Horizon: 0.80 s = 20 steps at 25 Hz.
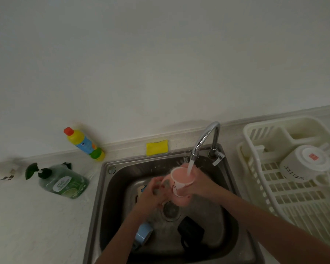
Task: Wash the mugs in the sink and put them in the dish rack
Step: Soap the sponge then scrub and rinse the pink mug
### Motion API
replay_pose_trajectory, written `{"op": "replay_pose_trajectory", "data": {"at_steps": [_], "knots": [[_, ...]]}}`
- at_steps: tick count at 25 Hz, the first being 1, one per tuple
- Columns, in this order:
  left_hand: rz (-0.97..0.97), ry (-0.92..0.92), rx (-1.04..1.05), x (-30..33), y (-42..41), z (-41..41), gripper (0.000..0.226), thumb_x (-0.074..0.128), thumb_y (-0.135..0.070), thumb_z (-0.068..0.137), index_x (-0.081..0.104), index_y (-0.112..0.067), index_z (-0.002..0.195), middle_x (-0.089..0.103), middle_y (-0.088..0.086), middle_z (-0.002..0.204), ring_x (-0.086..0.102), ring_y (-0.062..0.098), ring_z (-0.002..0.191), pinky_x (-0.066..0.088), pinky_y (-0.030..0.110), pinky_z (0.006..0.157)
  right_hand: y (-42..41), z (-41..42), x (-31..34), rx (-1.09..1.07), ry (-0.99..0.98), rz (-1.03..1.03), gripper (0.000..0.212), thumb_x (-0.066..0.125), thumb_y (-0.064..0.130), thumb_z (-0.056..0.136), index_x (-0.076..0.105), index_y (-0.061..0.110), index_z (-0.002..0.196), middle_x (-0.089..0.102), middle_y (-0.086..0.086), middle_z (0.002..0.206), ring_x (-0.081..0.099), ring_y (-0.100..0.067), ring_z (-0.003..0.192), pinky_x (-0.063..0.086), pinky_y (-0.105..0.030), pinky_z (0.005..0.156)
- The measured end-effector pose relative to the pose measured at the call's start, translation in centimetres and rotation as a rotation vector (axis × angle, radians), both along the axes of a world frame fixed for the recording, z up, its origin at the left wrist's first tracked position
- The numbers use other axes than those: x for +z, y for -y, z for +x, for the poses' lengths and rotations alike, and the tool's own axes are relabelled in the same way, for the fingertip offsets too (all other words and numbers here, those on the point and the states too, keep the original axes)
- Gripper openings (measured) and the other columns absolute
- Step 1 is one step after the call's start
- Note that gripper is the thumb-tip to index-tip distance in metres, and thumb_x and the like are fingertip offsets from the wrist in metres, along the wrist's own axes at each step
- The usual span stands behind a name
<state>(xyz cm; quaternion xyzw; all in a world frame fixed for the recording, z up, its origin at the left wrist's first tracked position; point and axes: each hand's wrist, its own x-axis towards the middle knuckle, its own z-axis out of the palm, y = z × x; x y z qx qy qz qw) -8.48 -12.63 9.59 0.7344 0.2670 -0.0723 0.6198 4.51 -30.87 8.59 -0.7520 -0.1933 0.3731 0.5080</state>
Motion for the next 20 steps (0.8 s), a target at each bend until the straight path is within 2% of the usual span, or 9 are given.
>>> {"op": "replay_pose_trajectory", "data": {"at_steps": [3, 5, 8, 9, 11, 14, 16, 18, 20], "knots": [[-0.128, -0.031, -0.085, 1.0, -1.1, 1.3, 0.032, 0.078, -0.028, 0.084, 0.060, -0.018, 0.108, 0.071, 0.011, 0.105, 0.072, 0.030, 0.088, 0.055, 0.033, 0.067, 0.8, 0.9, 1.3, 0.088, -0.025, 0.066, 0.093, 0.096, 0.021, 0.053, 0.042, 0.036, 0.127, 0.058, 0.006, 0.125, 0.060, -0.009, 0.113, 0.055, -0.039, 0.095], [-0.271, -0.059, -0.156, 1.0, -0.7, 2.2, 0.025, 0.075, -0.020, 0.086, 0.063, -0.014, 0.106, 0.069, 0.016, 0.100, 0.069, 0.030, 0.084, 0.053, 0.031, 0.065, 1.8, 1.7, 2.3, 0.131, -0.043, 0.087, 0.091, 0.094, 0.013, 0.055, 0.042, 0.029, 0.128, 0.057, 0.000, 0.126, 0.059, -0.014, 0.116, 0.054, -0.042, 0.096], [-0.366, -0.060, -0.282, 0.7, 0.8, 3.4, 0.032, 0.071, -0.014, 0.089, 0.063, -0.002, 0.118, 0.066, 0.025, 0.108, 0.066, 0.033, 0.096, 0.059, 0.037, 0.082, 3.7, 2.6, 3.2, 0.176, -0.106, 0.099, 0.089, 0.089, 0.004, 0.059, 0.042, 0.024, 0.131, 0.057, -0.003, 0.128, 0.058, -0.019, 0.119, 0.055, -0.040, 0.094], [-0.346, -0.052, -0.330, 0.5, 1.5, 3.8, 0.036, 0.073, -0.019, 0.088, 0.064, -0.002, 0.118, 0.067, 0.026, 0.112, 0.066, 0.035, 0.100, 0.057, 0.042, 0.088, 4.6, 2.8, 3.3, 0.168, -0.127, 0.104, 0.088, 0.088, 0.001, 0.060, 0.043, 0.025, 0.133, 0.057, -0.004, 0.130, 0.058, -0.020, 0.120, 0.055, -0.042, 0.094], [-0.264, -0.023, -0.389, 0.3, 2.6, 4.5, 0.037, 0.074, -0.027, 0.087, 0.067, -0.003, 0.114, 0.068, 0.026, 0.110, 0.068, 0.032, 0.100, 0.056, 0.044, 0.090, 6.2, 2.8, 3.2, 0.132, -0.174, 0.122, 0.088, 0.085, -0.001, 0.063, 0.044, 0.028, 0.136, 0.056, -0.005, 0.132, 0.057, -0.021, 0.123, 0.053, -0.048, 0.097], [-0.050, 0.036, -0.390, 0.4, 4.2, 5.4, 0.022, 0.069, -0.023, 0.092, 0.071, -0.009, 0.108, 0.072, 0.011, 0.091, 0.066, 0.014, 0.079, 0.053, 0.028, 0.073, 7.7, 2.4, 2.8, 0.058, -0.188, 0.129, 0.087, 0.085, 0.003, 0.071, 0.042, 0.037, 0.139, 0.058, 0.003, 0.131, 0.058, -0.018, 0.120, 0.055, -0.040, 0.092], [0.050, 0.059, -0.384, 0.6, 4.3, 5.5, 0.016, 0.069, -0.027, 0.092, 0.074, -0.015, 0.101, 0.070, 0.001, 0.079, 0.060, 0.009, 0.070, 0.048, 0.025, 0.065, 7.6, 1.9, 2.5, 0.025, -0.151, 0.135, 0.088, 0.086, 0.008, 0.072, 0.041, 0.042, 0.140, 0.059, 0.006, 0.131, 0.058, -0.016, 0.120, 0.056, -0.037, 0.090], [0.070, 0.084, -0.384, 0.7, 3.6, 5.2, 0.019, 0.068, -0.029, 0.092, 0.073, -0.011, 0.096, 0.067, 0.000, 0.074, 0.058, 0.011, 0.067, 0.047, 0.027, 0.065, 6.7, 1.3, 2.2, -0.021, -0.102, 0.160, 0.091, 0.087, 0.008, 0.069, 0.041, 0.040, 0.141, 0.056, 0.005, 0.135, 0.057, -0.016, 0.122, 0.056, -0.043, 0.092], [0.085, 0.090, -0.351, 0.8, 2.5, 4.7, 0.019, 0.067, -0.025, 0.094, 0.072, -0.007, 0.096, 0.068, 0.001, 0.074, 0.060, 0.012, 0.069, 0.049, 0.031, 0.069, 5.3, 0.9, 2.1, -0.058, -0.062, 0.169, 0.090, 0.087, 0.003, 0.069, 0.041, 0.031, 0.141, 0.055, 0.001, 0.134, 0.058, -0.015, 0.121, 0.055, -0.042, 0.095]]}}
